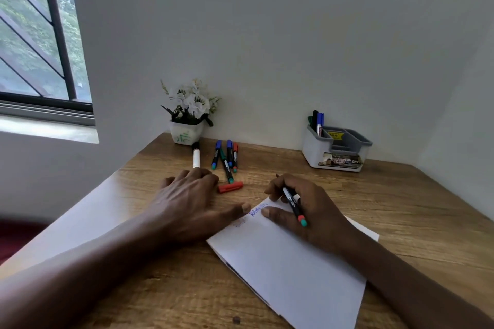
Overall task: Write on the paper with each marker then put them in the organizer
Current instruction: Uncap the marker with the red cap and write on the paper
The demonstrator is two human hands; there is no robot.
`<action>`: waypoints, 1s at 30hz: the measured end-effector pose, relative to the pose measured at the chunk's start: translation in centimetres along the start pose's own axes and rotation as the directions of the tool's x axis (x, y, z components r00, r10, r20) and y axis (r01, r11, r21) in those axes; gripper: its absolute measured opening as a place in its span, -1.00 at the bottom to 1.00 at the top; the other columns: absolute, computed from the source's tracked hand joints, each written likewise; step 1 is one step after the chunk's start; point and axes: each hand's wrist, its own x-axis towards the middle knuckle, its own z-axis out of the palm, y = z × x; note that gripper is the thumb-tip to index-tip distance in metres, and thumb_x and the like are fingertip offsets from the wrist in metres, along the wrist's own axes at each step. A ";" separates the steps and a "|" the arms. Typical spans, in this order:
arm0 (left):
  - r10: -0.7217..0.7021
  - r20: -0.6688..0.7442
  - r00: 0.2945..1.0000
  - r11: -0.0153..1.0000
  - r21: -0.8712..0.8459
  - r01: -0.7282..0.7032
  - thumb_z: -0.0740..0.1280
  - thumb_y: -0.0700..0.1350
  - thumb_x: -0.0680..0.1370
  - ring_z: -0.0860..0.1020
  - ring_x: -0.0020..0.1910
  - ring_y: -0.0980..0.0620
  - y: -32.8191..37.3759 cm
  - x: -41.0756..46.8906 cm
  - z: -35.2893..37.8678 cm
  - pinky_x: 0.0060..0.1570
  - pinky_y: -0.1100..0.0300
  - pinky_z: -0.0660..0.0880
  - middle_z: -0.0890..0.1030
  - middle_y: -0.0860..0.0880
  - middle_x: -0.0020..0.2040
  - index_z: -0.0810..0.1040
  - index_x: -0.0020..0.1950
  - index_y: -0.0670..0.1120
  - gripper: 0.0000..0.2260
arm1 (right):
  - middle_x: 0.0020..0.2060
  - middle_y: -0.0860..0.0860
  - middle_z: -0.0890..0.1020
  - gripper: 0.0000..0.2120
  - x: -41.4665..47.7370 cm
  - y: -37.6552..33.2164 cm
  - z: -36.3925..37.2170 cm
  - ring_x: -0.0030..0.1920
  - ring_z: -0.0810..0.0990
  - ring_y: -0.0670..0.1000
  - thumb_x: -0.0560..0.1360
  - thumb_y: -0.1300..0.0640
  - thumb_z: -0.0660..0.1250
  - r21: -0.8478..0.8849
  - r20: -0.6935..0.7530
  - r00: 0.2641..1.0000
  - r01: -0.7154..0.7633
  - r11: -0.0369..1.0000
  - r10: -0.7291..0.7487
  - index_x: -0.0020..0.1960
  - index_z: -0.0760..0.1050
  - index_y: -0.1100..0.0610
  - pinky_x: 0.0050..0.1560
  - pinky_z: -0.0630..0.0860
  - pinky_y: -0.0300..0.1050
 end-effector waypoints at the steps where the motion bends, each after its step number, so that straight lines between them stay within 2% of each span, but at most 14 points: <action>1: 0.007 0.015 1.000 1.000 -0.007 -0.007 -0.06 0.68 0.29 0.29 0.49 0.04 0.0 0.0 0.1 0.46 -0.07 0.22 0.29 0.08 0.55 0.35 0.47 0.14 -0.06 | -0.06 -0.11 0.66 -0.72 0.0 -0.4 0.4 0.02 0.63 -0.08 0.40 -0.12 0.50 0.019 -0.008 1.000 -0.010 1.000 0.010 0.04 0.57 -0.07 0.05 0.59 0.03; 3: 0.013 0.053 0.999 1.000 -0.024 -0.012 -0.05 0.67 0.30 0.26 0.52 0.03 0.0 0.1 0.1 0.51 -0.07 0.15 0.24 0.04 0.59 0.31 0.50 0.10 -0.05 | -0.08 -0.10 0.67 -0.70 0.0 -1.1 1.0 -0.01 0.64 -0.09 0.40 -0.19 0.47 0.034 -0.021 1.000 -0.020 0.999 0.021 0.04 0.58 -0.06 0.02 0.60 0.00; 5: 0.017 0.094 0.995 0.999 -0.030 -0.015 0.01 0.65 0.32 0.22 0.55 0.02 0.1 0.2 0.0 0.55 -0.08 0.08 0.18 0.01 0.61 0.26 0.54 0.06 -0.04 | -0.14 -0.08 0.68 -0.71 0.1 -2.0 1.4 -0.07 0.66 -0.09 0.51 -0.22 0.36 0.062 -0.039 0.999 -0.020 0.998 0.023 0.02 0.62 -0.02 -0.05 0.60 -0.05; 8: 0.029 0.137 0.990 0.999 -0.021 -0.026 0.05 0.63 0.33 0.16 0.58 0.03 0.0 0.3 0.0 0.55 -0.09 -0.02 0.11 0.00 0.64 0.21 0.57 0.04 -0.02 | -0.16 0.04 0.73 -0.71 0.5 -3.0 0.9 -0.09 0.68 -0.09 0.68 -0.02 0.18 0.310 -0.049 0.979 -0.173 0.935 0.197 0.08 0.65 0.07 -0.21 0.55 -0.21; 11: 0.034 0.169 0.985 0.999 -0.011 -0.032 0.05 0.64 0.32 0.11 0.60 0.02 -0.2 0.5 0.0 0.55 -0.10 -0.06 0.06 -0.01 0.65 0.15 0.60 0.05 0.00 | -0.14 0.14 0.73 -0.74 1.1 -2.9 0.1 -0.10 0.68 0.03 0.67 0.08 0.21 0.480 0.053 0.958 -0.272 0.834 0.282 0.11 0.65 0.16 -0.25 0.52 -0.16; 13: 0.041 0.175 0.984 0.999 -0.004 -0.040 0.03 0.65 0.31 0.10 0.60 0.03 -0.2 0.6 0.1 0.55 -0.11 -0.05 0.06 0.00 0.65 0.14 0.61 0.05 0.02 | -0.19 0.13 0.73 -0.77 1.4 -2.6 0.0 -0.17 0.67 0.03 0.63 0.09 0.29 0.464 0.111 0.951 -0.307 0.831 0.289 0.04 0.68 0.18 -0.23 0.56 -0.17; 15: 0.045 0.178 0.983 0.999 0.007 -0.047 0.02 0.65 0.31 0.09 0.60 0.03 -0.2 0.6 0.1 0.55 -0.12 -0.04 0.06 0.00 0.65 0.13 0.61 0.06 0.02 | -0.22 0.13 0.74 -0.87 1.8 -2.5 0.2 -0.24 0.67 0.01 0.59 0.21 0.35 0.421 0.126 0.943 -0.331 0.845 0.307 0.03 0.67 0.20 -0.23 0.60 -0.20; 20: 0.038 0.178 0.983 0.999 0.005 -0.039 -0.11 0.62 0.29 0.06 0.61 0.03 -0.1 0.6 0.0 0.56 -0.14 -0.04 0.03 0.00 0.66 0.10 0.63 0.06 0.03 | -0.20 0.24 0.72 -0.94 2.2 -2.2 0.2 -0.24 0.68 0.07 0.49 0.34 0.43 0.401 0.126 0.942 -0.337 0.852 0.313 -0.03 0.61 0.32 -0.21 0.64 -0.15; 22: 0.038 0.170 0.985 0.999 0.008 -0.039 -0.12 0.61 0.29 0.06 0.61 0.03 -0.2 0.6 0.1 0.57 -0.15 -0.04 0.04 0.00 0.66 0.11 0.63 0.07 0.02 | -0.25 0.24 0.71 -0.98 2.1 -2.4 0.5 -0.29 0.65 0.07 0.48 0.36 0.43 0.410 0.089 0.952 -0.304 0.860 0.294 -0.11 0.60 0.31 -0.28 0.61 -0.15; 26: 0.040 0.158 0.987 0.999 0.007 -0.041 -0.03 0.59 0.36 0.08 0.61 0.03 -0.1 0.7 0.2 0.57 -0.16 -0.03 0.05 0.01 0.65 0.14 0.61 0.07 -0.05 | -0.43 0.11 0.64 -0.87 1.9 -2.4 1.2 -0.46 0.55 -0.03 0.47 0.37 0.42 0.367 -0.005 0.962 -0.251 0.896 0.272 -0.23 0.57 0.23 -0.48 0.46 -0.23; 30: 0.042 0.157 0.987 0.999 0.001 -0.042 -0.03 0.59 0.36 0.09 0.61 0.04 -0.2 0.8 0.2 0.57 -0.16 -0.03 0.06 0.02 0.65 0.15 0.61 0.08 -0.06 | -0.49 0.05 0.60 -0.91 1.8 -2.5 1.0 -0.51 0.51 -0.10 0.43 0.39 0.43 0.286 -0.016 0.975 -0.208 0.935 0.222 -0.24 0.58 0.31 -0.47 0.43 -0.26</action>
